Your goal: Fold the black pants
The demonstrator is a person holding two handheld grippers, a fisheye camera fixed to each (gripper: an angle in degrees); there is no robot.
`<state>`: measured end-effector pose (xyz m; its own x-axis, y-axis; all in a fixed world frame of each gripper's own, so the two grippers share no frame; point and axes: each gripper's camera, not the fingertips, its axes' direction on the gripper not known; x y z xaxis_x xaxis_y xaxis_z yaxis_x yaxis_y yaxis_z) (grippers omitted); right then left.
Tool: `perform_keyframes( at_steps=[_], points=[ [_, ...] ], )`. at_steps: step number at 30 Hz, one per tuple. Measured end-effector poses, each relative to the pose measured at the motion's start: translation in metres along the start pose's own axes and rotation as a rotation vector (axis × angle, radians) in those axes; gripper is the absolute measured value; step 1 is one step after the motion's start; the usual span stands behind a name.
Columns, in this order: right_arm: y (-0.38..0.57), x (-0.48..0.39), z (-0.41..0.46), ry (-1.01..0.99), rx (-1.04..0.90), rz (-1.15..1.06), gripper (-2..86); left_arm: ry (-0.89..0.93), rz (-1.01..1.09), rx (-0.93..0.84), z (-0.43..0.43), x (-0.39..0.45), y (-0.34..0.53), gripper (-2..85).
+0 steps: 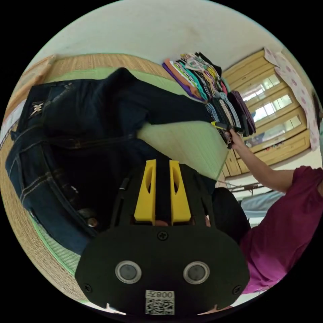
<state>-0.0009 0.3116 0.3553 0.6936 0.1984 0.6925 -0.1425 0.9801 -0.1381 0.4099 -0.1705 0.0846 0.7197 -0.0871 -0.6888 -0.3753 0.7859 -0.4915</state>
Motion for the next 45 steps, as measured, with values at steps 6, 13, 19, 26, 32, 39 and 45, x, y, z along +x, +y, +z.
perform_keyframes(
  at_steps=[6, 13, 19, 26, 32, 39, 45],
  points=[
    [0.152, 0.021, -0.014, -0.057, -0.029, 0.061, 6.8, -0.032, 0.384, -0.18, 0.097, 0.121, -0.063, 9.0],
    [0.266, 0.1, 0.069, -0.178, -0.293, 0.252, 8.3, -0.278, 0.601, -0.397, 0.191, 0.208, -0.095, 9.1],
    [0.334, 0.188, 0.136, -0.544, -0.216, 0.707, 8.3, -0.334, 0.591, -0.463, 0.232, 0.254, -0.119, 8.5],
    [0.384, 0.235, 0.19, -0.719, -0.175, 0.997, 8.9, -0.368, 0.597, -0.514, 0.266, 0.291, -0.142, 8.4],
    [0.397, 0.248, 0.214, -0.763, -0.205, 1.04, 9.0, -0.382, 0.594, -0.523, 0.279, 0.307, -0.153, 8.3],
    [0.409, 0.245, 0.198, -0.856, -0.126, 1.018, 9.6, -0.378, 0.582, -0.52, 0.276, 0.308, -0.16, 8.3],
    [0.414, 0.229, 0.21, -0.913, -0.169, 1.039, 9.8, -0.376, 0.563, -0.506, 0.26, 0.297, -0.159, 8.1]
  ],
)
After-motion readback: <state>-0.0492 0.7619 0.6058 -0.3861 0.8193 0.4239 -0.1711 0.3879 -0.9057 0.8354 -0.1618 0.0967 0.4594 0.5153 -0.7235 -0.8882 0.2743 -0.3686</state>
